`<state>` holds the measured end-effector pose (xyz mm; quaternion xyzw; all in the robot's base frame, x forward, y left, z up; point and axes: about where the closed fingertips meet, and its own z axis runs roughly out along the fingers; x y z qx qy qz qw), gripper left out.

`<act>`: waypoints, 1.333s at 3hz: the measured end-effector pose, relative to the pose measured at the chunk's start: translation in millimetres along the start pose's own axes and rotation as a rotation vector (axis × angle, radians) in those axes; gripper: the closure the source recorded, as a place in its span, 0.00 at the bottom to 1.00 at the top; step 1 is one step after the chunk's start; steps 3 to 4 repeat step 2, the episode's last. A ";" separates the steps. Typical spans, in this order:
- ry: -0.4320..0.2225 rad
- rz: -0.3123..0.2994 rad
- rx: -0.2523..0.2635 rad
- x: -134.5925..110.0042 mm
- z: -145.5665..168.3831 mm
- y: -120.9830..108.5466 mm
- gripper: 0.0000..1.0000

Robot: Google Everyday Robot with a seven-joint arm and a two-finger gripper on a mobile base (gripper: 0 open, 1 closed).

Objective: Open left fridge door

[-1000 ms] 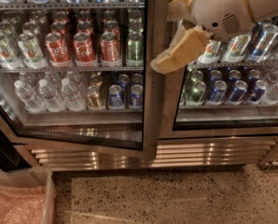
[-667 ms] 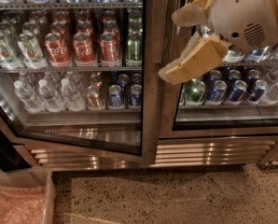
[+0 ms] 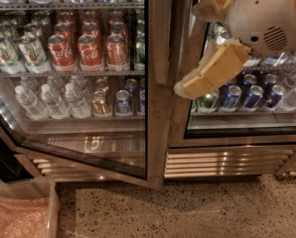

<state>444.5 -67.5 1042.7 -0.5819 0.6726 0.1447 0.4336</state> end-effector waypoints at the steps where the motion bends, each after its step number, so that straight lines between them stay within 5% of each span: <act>1: 0.000 0.000 0.000 -0.2 0.0 0.1 0.00; 4: 0.000 0.000 0.000 -0.2 0.0 0.1 0.00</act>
Offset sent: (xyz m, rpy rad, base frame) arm 0.0000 0.0000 0.0000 0.0000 0.0000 0.0000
